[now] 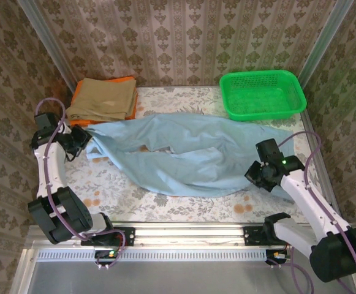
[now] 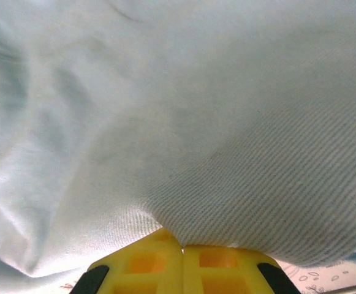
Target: Fold and stack the trousers
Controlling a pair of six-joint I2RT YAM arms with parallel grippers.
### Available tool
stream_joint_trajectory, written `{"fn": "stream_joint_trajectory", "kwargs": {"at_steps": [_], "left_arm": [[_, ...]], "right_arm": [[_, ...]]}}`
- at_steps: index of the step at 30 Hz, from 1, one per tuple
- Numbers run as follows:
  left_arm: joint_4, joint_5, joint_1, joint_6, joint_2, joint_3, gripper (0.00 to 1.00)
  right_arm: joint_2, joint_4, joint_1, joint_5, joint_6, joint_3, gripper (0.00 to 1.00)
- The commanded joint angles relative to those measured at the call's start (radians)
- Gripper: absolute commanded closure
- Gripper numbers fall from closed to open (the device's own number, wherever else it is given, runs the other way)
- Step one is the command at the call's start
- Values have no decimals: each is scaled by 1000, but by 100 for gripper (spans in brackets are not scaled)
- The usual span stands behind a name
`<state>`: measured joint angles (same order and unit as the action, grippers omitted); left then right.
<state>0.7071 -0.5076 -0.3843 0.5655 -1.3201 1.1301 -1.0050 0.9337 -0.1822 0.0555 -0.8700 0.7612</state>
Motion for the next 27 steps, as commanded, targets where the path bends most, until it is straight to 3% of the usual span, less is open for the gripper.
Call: {"fn": "stream_joint_trajectory", "kwargs": {"at_steps": [1,5,14,20,22,24,25,27], "left_arm": [[4,6,13,9,-3,72,100],[5,20,28,6,-74,133,100],[5,84,65,-19,-292,207,100],[84,154,147,-37,-509,406,100],[134,168,174,-63,-595,508,86],[202,155,186,-96,-688,619,50],[228,151,188,-111,-716,660,40],[259,173,187,-143,-723,698,0]], "right_arm": [[-76,-15,37,-31,99,60,100],[-204,-114,108,6,142,101,100],[-411,-289,147,34,164,116,100],[-510,-360,182,42,178,127,100],[-519,-381,194,54,180,120,100],[-516,-391,198,58,183,115,100],[-513,-391,199,61,185,114,100],[-501,-391,199,65,189,111,100]]}}
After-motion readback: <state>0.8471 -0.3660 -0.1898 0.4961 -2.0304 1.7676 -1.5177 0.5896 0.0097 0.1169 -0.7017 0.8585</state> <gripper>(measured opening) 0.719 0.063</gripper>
